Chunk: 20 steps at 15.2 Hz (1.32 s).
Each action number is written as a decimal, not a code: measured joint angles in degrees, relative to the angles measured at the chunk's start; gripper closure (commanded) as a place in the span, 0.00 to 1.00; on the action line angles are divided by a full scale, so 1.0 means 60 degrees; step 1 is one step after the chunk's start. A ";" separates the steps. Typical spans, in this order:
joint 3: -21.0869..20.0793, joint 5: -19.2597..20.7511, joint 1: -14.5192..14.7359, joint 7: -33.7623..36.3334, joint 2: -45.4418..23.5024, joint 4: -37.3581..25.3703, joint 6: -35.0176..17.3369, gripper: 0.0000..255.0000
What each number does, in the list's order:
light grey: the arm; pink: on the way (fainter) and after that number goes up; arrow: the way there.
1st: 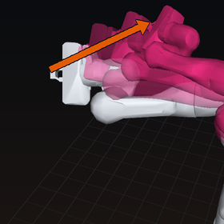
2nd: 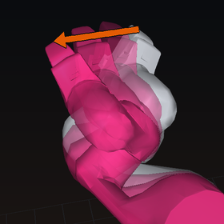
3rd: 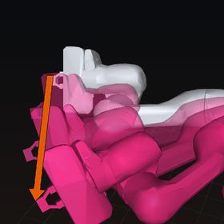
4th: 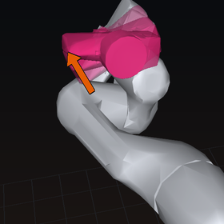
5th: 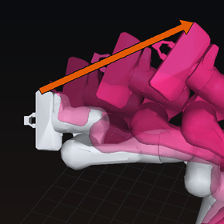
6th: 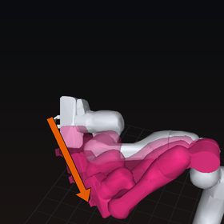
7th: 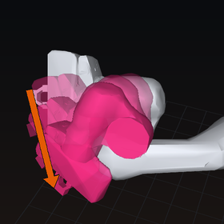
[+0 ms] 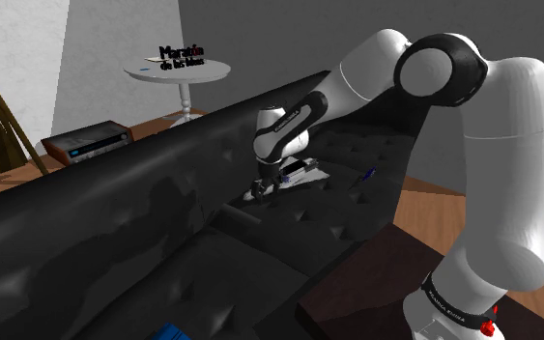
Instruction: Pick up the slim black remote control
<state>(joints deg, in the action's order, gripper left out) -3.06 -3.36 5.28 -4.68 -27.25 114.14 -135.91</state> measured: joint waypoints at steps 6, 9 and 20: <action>-0.0141 0.0055 0.0125 -0.0218 -0.2109 -0.2254 -0.0059 0.00; -0.0210 0.0104 0.0265 -0.0265 -0.3311 -0.3658 0.0024 0.00; -0.0216 0.0153 0.0351 -0.0346 -0.4784 -0.4961 -0.0204 1.00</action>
<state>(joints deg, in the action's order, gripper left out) -4.36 -2.44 7.39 -6.76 -55.96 84.38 -137.14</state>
